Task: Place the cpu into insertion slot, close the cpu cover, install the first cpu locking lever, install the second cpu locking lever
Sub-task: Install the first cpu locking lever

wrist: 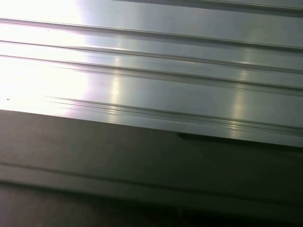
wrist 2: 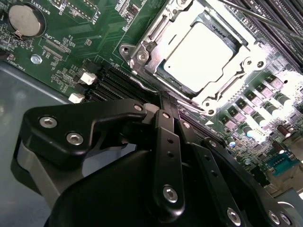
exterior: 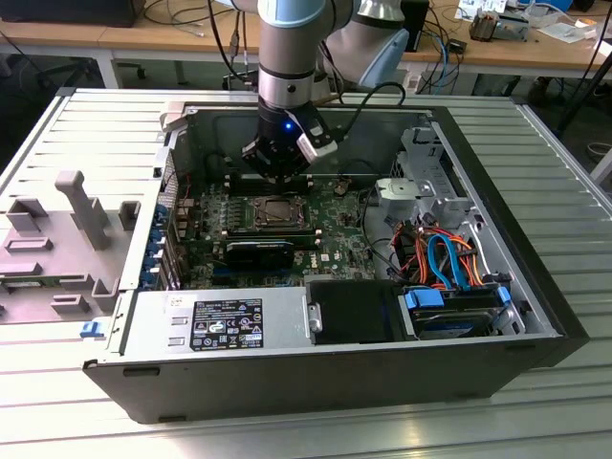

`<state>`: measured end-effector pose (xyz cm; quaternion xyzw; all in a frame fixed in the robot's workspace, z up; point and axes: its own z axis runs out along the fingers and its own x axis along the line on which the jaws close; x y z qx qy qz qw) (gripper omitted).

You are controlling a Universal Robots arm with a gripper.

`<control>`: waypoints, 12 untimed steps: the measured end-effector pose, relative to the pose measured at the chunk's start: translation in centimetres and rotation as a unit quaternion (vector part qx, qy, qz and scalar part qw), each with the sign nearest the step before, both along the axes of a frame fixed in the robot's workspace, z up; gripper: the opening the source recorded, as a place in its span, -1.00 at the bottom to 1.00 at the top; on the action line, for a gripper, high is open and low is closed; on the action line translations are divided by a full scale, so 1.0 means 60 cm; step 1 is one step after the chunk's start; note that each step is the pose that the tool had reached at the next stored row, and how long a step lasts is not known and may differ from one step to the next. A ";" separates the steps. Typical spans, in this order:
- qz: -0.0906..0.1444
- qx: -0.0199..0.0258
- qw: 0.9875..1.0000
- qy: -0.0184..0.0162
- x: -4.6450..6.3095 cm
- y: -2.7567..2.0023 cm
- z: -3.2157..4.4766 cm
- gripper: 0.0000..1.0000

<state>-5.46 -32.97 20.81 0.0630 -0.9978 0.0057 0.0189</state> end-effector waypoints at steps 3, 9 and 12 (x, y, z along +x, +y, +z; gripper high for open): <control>0.000 0.000 1.000 0.000 0.004 0.0000 -0.001 -0.79; 0.000 0.000 1.000 0.001 0.012 -0.0001 -0.003 -0.79; 0.000 0.000 1.000 0.001 0.016 -0.0001 -0.004 -0.79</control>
